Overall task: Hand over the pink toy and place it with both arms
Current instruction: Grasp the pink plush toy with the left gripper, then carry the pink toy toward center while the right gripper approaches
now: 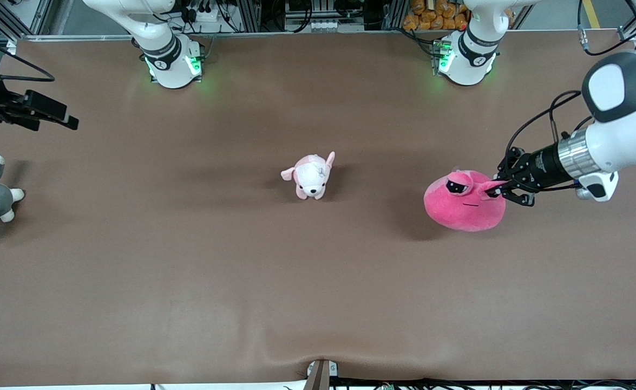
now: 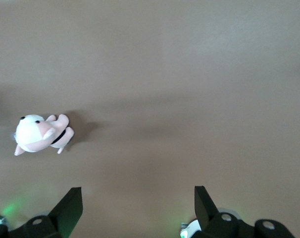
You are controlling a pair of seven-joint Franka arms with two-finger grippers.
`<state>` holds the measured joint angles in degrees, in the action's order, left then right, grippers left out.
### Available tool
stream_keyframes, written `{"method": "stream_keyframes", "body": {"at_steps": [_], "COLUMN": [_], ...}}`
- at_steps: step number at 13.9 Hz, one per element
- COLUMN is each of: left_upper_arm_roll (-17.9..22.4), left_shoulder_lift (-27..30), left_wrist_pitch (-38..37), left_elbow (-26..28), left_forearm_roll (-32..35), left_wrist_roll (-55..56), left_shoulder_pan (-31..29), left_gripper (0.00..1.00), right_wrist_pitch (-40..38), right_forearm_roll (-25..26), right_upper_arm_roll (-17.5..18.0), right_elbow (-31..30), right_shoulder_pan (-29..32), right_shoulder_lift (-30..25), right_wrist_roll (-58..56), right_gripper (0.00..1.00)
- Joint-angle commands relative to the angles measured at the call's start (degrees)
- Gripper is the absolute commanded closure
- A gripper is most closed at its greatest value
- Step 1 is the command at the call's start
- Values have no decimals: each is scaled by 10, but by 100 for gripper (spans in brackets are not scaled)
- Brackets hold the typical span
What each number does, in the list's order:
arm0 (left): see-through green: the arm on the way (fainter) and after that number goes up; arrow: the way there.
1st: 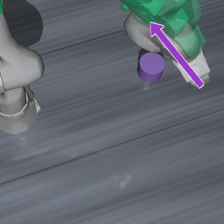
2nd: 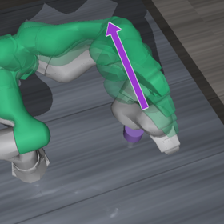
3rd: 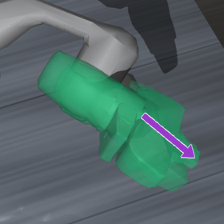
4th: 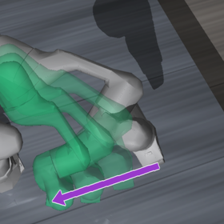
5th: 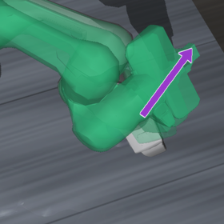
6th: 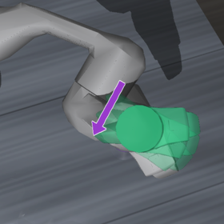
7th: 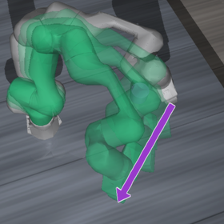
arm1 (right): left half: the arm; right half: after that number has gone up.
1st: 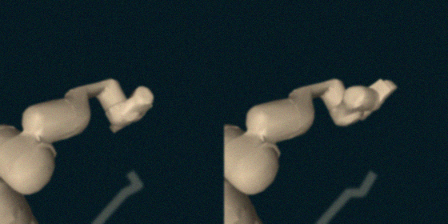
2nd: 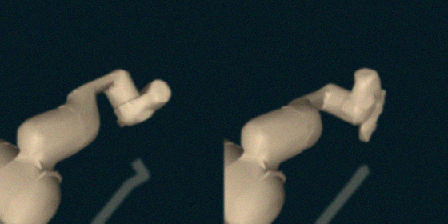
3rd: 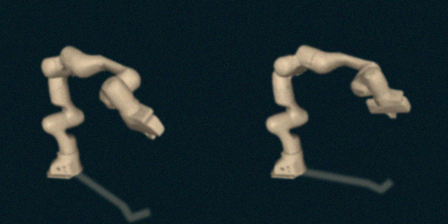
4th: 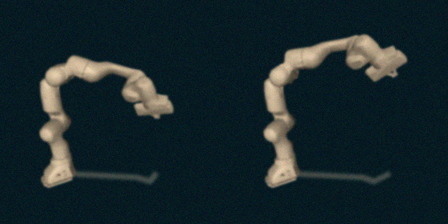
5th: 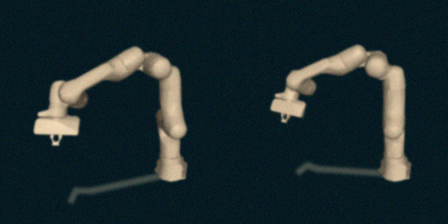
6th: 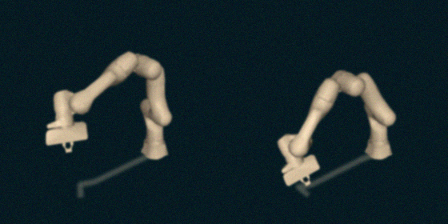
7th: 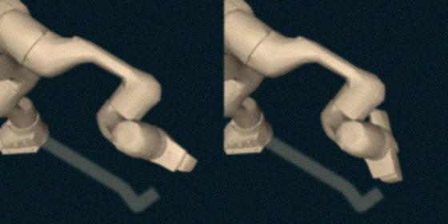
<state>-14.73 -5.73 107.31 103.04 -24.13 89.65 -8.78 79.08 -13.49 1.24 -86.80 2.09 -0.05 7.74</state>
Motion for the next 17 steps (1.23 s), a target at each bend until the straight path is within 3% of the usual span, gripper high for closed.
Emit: {"method": "stream_keyframes", "body": {"at_steps": [1,4,7,9,15,17], "left_upper_arm_roll": [-36,-92,-141,-148,-147,-147], "left_shoulder_lift": [-1,-2,-3,-4,-26,-46], "left_wrist_pitch": [-32,-32,-26,-13,51,72], "left_elbow": [-52,-80,-102,-104,-105,-130], "left_forearm_roll": [-7,0,3,14,51,55], "left_wrist_roll": [46,102,149,187,346,416], "left_shoulder_pan": [-3,0,6,35,132,159], "left_gripper": [100,100,100,100,100,100], "right_wrist_pitch": [-2,0,2,6,139,171], "right_forearm_roll": [-13,-8,-11,-10,-12,-12], "right_upper_arm_roll": [3,2,3,3,3,3], "right_elbow": [12,18,91,110,120,120], "right_shoulder_pan": [-57,-131,-182,-220,-288,-321], "right_shoulder_lift": [22,36,85,106,134,145], "right_wrist_roll": [102,133,302,406,774,883], "right_gripper": [0,0,0,0,0,0]}}
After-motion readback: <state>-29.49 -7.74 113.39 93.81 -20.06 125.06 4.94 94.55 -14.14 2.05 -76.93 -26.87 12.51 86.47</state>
